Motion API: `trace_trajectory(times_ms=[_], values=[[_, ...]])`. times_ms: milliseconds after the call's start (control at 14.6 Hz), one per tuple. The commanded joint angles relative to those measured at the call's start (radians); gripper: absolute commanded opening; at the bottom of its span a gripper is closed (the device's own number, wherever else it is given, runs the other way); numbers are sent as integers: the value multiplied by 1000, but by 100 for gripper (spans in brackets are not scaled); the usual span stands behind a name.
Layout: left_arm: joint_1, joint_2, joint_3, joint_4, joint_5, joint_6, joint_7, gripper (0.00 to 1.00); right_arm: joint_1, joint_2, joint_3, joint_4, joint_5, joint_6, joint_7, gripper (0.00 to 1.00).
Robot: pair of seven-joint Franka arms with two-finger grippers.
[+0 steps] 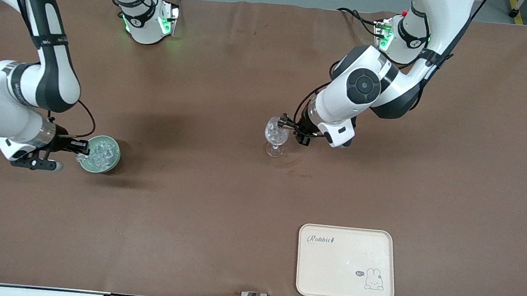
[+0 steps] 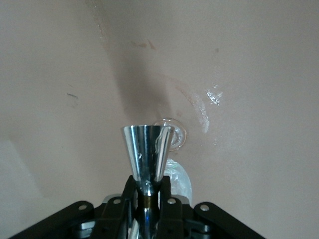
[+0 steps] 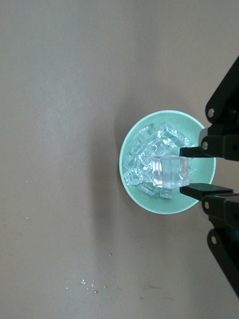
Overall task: Pour wine and add ice with both arms
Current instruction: 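Lift the ice cube with the right gripper while the left gripper withdraws the jigger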
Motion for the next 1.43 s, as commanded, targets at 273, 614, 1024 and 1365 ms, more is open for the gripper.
trace_trajectory(times_ms=[273,614,1024,1365], values=[[15,55,-7,62,-89,-14,71,0,-16,-79,3,15,16,-77,-11,2],[92,63,-6,129,-320,-86,296,0,-16,-105,3,45,12,-105,-10,2],[310,203,-4,316,-565,-111,445,0,-9,-105,7,118,-5,-117,-5,2],[420,381,-1,462,-769,-100,632,0,22,-185,7,198,-34,-285,13,2]])
